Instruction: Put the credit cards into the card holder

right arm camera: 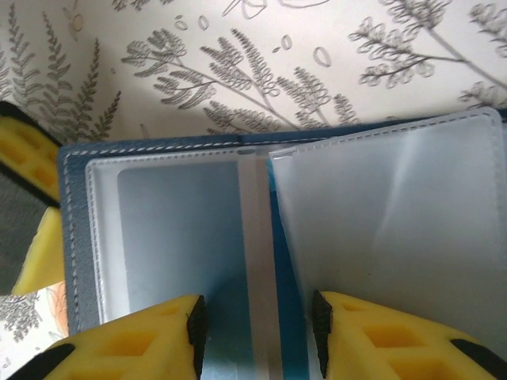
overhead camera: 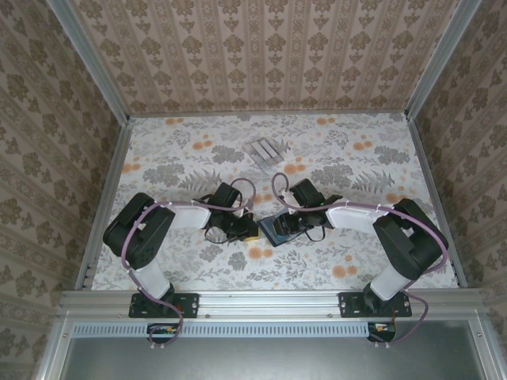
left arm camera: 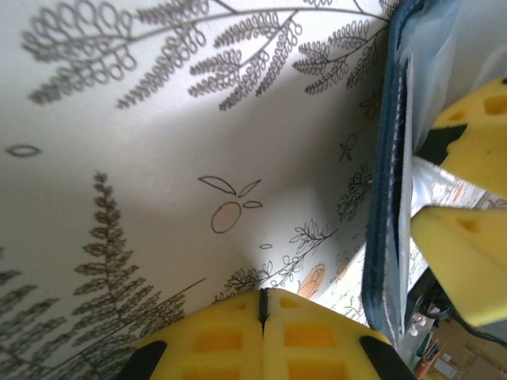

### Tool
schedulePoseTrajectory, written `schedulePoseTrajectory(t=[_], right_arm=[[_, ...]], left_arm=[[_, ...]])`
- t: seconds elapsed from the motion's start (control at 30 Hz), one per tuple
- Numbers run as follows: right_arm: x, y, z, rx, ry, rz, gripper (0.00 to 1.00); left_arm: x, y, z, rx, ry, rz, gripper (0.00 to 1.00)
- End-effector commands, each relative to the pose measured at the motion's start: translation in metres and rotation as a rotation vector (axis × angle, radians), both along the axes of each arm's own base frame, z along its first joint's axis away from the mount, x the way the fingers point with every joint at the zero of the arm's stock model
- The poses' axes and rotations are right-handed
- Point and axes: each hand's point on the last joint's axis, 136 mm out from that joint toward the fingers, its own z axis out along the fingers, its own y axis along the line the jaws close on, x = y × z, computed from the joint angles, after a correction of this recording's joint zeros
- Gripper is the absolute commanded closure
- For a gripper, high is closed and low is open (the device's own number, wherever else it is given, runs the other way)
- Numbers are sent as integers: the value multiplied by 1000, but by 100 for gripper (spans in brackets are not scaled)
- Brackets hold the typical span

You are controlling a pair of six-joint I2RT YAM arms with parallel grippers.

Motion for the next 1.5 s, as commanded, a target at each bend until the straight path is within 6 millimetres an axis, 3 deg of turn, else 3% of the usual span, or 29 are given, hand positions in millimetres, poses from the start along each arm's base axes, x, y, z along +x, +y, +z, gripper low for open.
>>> schedulePoseTrajectory(t=[0.0, 0.3, 0.53, 0.9, 1.23, 1.47], right_arm=[[-18, 9, -5, 36, 88, 24, 57], [-21, 26, 9, 128, 117, 7, 55], [-7, 11, 21, 64, 91, -140, 51], [-3, 14, 20, -12, 121, -239, 46], [-3, 17, 3, -153, 127, -281, 46], [-6, 24, -8, -161, 143, -281, 44]], left_arm=[[12, 11, -11, 51, -12, 60, 98], [16, 33, -13, 56, 8, 108, 98], [14, 52, 12, 58, -35, 132, 93], [16, 25, 52, -85, -89, 113, 90], [16, 19, 25, -66, -54, 102, 90], [16, 17, 15, -80, -26, 100, 91]])
